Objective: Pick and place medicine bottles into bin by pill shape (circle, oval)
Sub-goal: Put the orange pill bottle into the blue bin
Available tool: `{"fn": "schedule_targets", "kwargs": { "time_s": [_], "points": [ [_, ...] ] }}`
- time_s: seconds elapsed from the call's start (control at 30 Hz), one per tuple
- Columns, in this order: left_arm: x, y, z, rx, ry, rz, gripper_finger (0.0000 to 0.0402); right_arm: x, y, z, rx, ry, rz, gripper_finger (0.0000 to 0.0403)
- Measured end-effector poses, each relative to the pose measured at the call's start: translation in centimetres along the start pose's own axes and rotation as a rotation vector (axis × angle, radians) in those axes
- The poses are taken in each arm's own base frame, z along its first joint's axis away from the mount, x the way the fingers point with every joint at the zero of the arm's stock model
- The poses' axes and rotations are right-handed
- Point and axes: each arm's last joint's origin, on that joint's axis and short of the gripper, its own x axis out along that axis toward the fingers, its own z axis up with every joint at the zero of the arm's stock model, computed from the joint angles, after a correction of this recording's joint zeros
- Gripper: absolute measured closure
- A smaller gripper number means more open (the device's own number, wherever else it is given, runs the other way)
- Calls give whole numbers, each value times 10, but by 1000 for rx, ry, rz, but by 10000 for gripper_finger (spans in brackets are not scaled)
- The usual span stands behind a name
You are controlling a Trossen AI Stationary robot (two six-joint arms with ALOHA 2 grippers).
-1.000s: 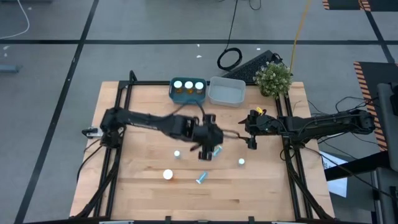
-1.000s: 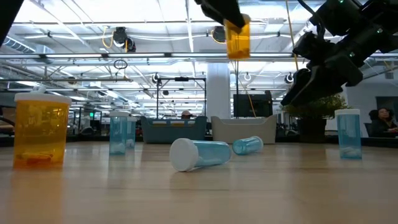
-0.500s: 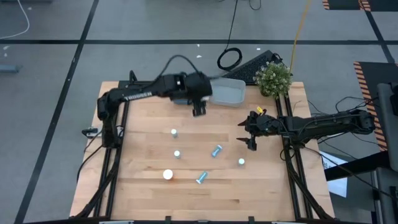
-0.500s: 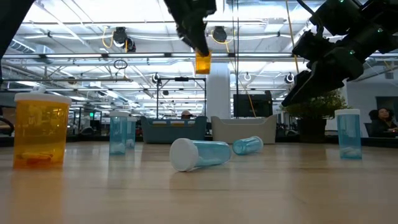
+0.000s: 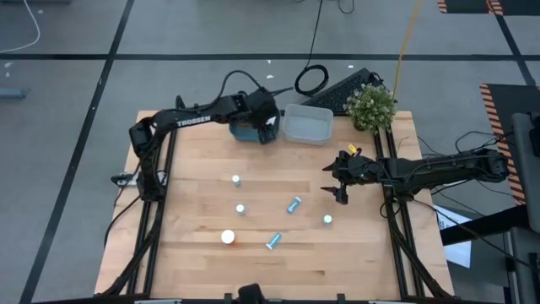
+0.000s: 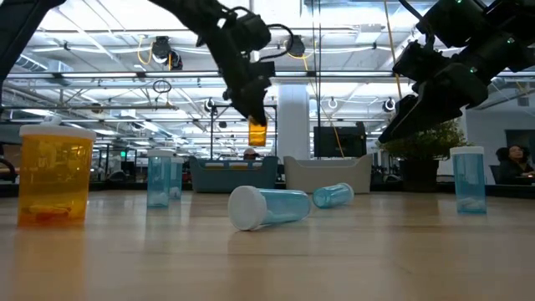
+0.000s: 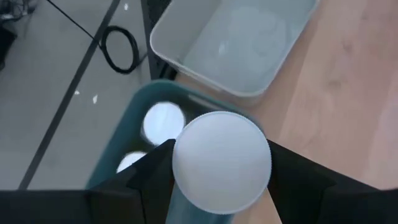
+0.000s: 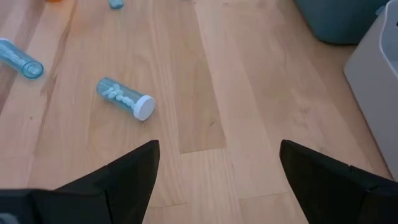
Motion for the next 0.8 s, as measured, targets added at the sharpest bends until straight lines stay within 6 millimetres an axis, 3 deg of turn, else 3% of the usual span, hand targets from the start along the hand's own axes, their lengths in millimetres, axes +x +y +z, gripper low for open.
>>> {"fn": "schedule_targets", "kwargs": {
  "time_s": [0.33,0.8],
  "points": [
    [26,6,-21,-56,-35,35,176,-1,0,10,-40,-108,0,78],
    [47,5,-45,-79,-53,56,176,-1,0,11,-49,-112,-2,78]
  ]
}}
